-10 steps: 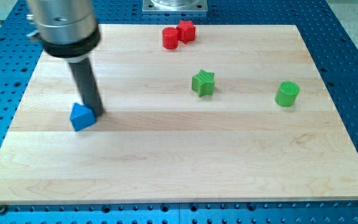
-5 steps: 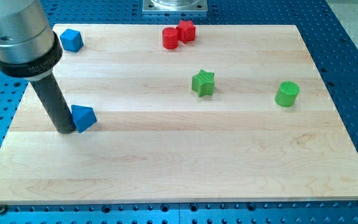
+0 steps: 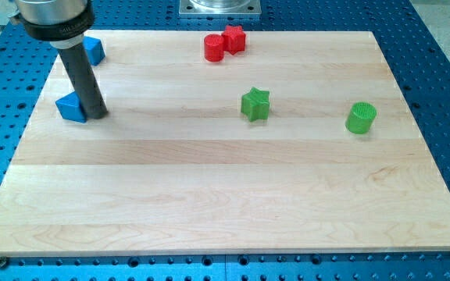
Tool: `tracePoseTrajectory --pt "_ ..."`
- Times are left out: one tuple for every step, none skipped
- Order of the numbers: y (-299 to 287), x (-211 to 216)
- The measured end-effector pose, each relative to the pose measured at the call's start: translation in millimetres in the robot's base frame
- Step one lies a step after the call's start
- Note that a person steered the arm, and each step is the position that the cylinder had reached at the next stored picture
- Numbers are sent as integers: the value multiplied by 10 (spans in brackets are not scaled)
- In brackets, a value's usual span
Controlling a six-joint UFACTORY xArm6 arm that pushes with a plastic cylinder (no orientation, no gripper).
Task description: Push the blue triangle below the blue cube
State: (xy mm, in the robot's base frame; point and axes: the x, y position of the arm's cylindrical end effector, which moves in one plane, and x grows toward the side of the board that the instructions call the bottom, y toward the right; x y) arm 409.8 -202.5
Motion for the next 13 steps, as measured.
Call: tracePoseTrajectory --pt "-29 597" --pt "-223 487" --pt "-236 149" --pt "-236 -163" --pt "-377 -61" --pt "-577 -152" --pt "-514 -490" --pt "-406 -488" --pt "-292 -361" --pt "-224 -478" --pt "-197 -708" --pt "-197 -924" --pt "-197 -983"
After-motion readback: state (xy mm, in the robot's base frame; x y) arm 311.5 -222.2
